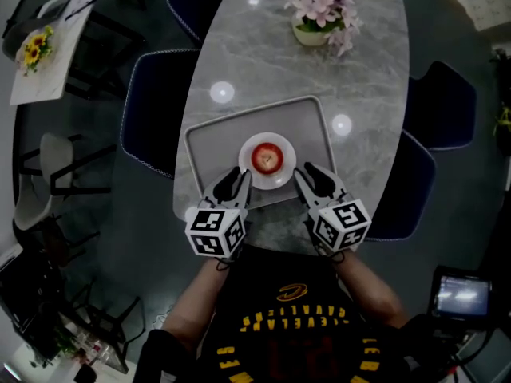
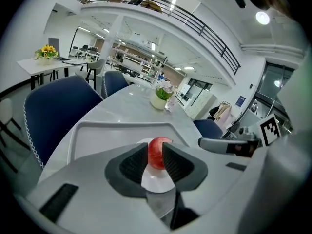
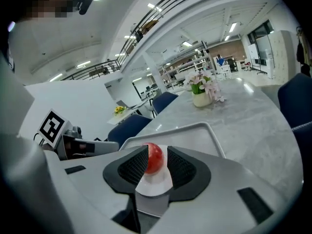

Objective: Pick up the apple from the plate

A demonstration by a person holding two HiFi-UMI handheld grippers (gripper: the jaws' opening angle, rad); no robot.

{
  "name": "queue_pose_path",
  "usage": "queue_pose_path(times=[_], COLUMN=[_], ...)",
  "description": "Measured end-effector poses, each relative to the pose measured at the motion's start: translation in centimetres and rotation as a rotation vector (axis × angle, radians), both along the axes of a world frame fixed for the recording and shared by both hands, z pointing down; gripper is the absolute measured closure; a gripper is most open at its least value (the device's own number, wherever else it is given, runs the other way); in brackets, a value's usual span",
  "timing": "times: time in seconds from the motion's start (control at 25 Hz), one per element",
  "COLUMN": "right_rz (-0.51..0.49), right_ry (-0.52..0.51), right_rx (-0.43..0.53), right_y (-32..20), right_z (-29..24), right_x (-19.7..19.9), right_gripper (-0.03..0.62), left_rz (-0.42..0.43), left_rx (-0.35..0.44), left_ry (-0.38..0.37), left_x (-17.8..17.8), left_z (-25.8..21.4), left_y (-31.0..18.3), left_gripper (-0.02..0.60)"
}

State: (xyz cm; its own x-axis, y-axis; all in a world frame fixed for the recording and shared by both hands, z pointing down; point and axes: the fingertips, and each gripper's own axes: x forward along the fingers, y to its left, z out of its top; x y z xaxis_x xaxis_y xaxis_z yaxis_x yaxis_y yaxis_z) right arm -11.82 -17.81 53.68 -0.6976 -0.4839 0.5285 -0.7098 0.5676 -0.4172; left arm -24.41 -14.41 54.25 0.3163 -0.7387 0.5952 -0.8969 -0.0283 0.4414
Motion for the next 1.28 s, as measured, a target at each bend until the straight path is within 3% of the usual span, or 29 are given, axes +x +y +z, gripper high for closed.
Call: queue_pose_path(times=[0.24, 0.56, 0.88, 1.0, 1.12, 1.28], right_rz=[0.009, 0.041, 0.029, 0.020, 0.023, 0.045], right_ry=[0.079, 0.117, 0.153, 0.143, 0.119, 0.086], right_rx=[-0.072, -0.254, -0.322, -0.364, -0.400, -0.429], right_y=[-1.0, -1.0, -0.8, -0.5, -0.5, -0.9], right_z=[4.1, 8.7, 9.8, 10.1, 10.1, 10.1], right_x=[-0.1, 0.2, 0.2, -0.1, -0.3, -0.2], right_gripper=[0.486, 0.487, 0.487, 0.487, 0.488, 0.534], left_rz=[-0.003, -0.053, -0.028, -0.050, -0.087, -0.116], left_rx=[-0.101, -0.210, -0.272, -0.303, -0.319, -0.361], left_ry=[-0.015, 0.114, 0.127, 0.159, 0.244, 0.271], left_x=[-1.4, -2.1, -1.3, -1.2, -1.2, -1.3], left_z=[4.4, 7.4, 8.6, 9.0, 9.2, 9.7], left_y=[-0.7, -0.3, 0.4, 0.6, 0.6, 0.4], left_gripper=[0.500, 0.500, 0.500, 0.500, 0.502, 0.526])
